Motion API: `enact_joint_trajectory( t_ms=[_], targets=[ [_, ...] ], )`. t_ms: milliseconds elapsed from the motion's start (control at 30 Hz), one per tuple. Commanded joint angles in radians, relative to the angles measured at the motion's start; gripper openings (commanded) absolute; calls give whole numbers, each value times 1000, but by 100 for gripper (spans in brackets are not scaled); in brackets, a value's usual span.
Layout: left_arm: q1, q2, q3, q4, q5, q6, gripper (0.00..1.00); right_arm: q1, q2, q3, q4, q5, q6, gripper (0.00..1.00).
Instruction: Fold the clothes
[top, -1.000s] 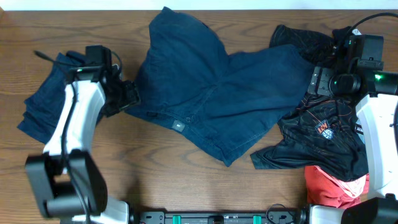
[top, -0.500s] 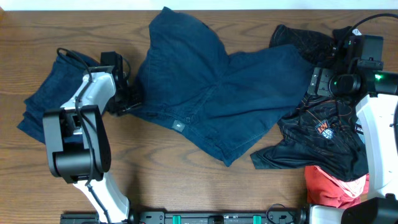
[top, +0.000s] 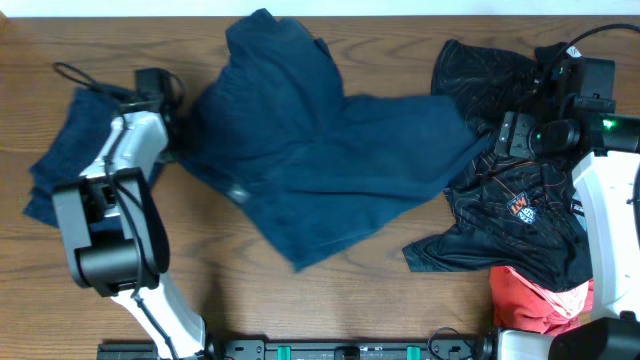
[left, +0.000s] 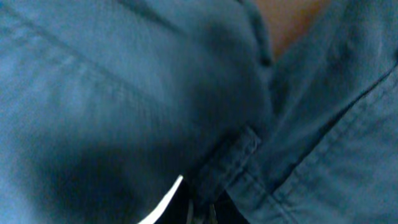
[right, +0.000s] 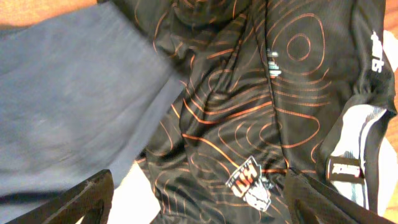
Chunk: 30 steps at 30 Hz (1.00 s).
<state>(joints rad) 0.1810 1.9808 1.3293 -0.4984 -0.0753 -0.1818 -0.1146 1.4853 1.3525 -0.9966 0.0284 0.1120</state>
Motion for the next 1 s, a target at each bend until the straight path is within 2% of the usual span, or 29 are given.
enact_joint_trajectory(
  t_ms=[0,233,333,400,467,500,600,800,900,967],
  targets=[
    [65,4,27,55,-93,13,6,-9,-8,5,-18,-10,-12,86],
    [132,0,158,31,-87,21,6,-7,-8,5,-9,-11,-11,86],
    [131,-14,238,-22,6,24,7,-2,-8,5,-2,-26,-13,90],
    [122,-29,273,-54,123,24,34,-2,-5,5,-3,-89,-35,92],
    [104,-54,284,-90,225,24,66,-2,2,5,-14,-190,-86,92],
    [93,-67,284,-118,248,23,78,0,11,3,-23,-239,-97,91],
    [50,-104,284,-266,248,-3,94,16,44,-11,-49,-339,-99,92],
    [-48,-126,273,-703,248,-115,96,120,123,-61,-78,-439,-98,95],
    [-99,-127,223,-824,248,-148,97,196,160,-101,-60,-452,-68,96],
    [-135,-138,169,-840,248,-178,97,248,190,-140,-23,-438,-22,98]
  ],
)
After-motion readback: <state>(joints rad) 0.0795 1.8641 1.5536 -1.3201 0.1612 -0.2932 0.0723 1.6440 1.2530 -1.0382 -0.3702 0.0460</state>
